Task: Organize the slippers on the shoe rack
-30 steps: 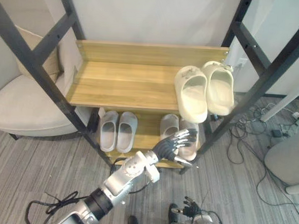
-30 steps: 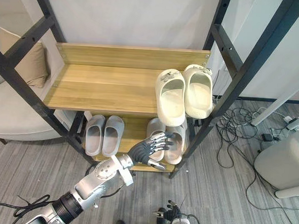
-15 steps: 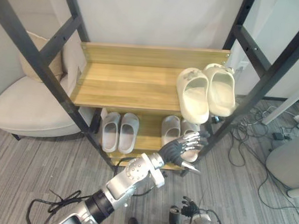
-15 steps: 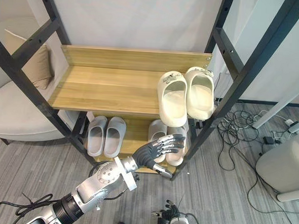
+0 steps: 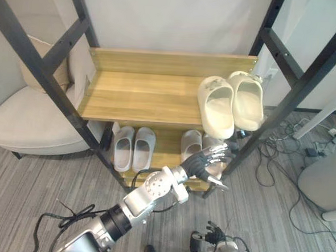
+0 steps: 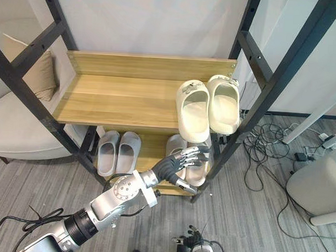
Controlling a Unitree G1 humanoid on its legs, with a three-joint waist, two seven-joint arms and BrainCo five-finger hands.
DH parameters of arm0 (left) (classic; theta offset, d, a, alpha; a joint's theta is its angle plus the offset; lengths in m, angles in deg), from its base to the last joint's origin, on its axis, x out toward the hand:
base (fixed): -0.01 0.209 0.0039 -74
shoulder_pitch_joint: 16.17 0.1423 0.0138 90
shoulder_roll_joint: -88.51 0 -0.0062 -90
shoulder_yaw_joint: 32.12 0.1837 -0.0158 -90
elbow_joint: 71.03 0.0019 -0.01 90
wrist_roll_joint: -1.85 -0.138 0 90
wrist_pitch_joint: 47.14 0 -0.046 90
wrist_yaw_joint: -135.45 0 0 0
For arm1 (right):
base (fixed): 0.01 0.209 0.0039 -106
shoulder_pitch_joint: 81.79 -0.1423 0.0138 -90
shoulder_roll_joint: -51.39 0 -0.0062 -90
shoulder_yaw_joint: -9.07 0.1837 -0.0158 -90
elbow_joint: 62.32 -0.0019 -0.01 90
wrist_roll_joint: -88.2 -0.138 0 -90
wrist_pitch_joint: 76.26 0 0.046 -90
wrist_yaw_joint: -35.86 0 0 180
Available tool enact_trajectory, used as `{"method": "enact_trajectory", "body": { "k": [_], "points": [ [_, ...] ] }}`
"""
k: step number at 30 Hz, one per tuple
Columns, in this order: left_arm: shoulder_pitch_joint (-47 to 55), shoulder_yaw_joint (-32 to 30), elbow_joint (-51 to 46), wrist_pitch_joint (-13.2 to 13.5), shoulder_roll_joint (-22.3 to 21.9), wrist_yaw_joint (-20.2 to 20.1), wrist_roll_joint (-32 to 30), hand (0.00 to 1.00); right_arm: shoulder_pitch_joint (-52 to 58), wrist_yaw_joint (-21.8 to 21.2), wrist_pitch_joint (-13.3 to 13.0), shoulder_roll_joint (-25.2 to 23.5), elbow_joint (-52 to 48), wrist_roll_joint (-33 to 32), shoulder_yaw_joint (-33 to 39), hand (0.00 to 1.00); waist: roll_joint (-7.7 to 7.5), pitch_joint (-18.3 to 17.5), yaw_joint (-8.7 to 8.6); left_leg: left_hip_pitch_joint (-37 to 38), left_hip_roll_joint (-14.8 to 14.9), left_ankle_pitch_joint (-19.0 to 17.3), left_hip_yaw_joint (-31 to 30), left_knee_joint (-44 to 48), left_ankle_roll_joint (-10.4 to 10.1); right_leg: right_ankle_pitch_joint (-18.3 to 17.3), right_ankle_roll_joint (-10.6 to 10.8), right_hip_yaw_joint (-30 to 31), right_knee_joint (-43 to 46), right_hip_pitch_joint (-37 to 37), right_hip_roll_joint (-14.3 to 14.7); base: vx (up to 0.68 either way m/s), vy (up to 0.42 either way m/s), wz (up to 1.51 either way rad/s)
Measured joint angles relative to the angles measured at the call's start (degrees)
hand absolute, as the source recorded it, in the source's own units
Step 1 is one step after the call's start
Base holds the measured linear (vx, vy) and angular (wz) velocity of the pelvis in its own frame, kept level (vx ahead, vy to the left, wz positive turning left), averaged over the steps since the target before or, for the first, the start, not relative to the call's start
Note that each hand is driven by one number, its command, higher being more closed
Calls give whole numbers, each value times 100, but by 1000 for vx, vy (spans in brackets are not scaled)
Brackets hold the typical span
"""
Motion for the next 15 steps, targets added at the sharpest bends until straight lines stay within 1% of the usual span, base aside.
{"method": "enact_trajectory", "body": {
  "k": [5, 13, 15],
  "points": [
    [-179, -10, 268, 10, -42, 98, -64, 0, 4, -1, 14, -54, 0, -2, 161, 0, -4, 2, -8, 12, 0, -1, 23, -5, -1, 1, 1, 18, 0, 2, 0, 0, 0, 0],
    [-272, -10, 512, 13, -190, 136, -230, 0, 14, 0, 40, -61, -3, -2, 250, 0, -29, 18, -17, 59, 7, -8, 84, -64, -12, 1, 1, 69, 0, -3, 16, -3, 2, -3],
    [-383, -13, 663, 14, -215, 224, -268, 0, 29, 2, 40, -83, -30, -2, 368, 0, -34, 21, -19, 82, 9, -16, 130, -66, -23, -1, 3, 121, 0, -4, 24, -6, 9, -11]
  ]
}}
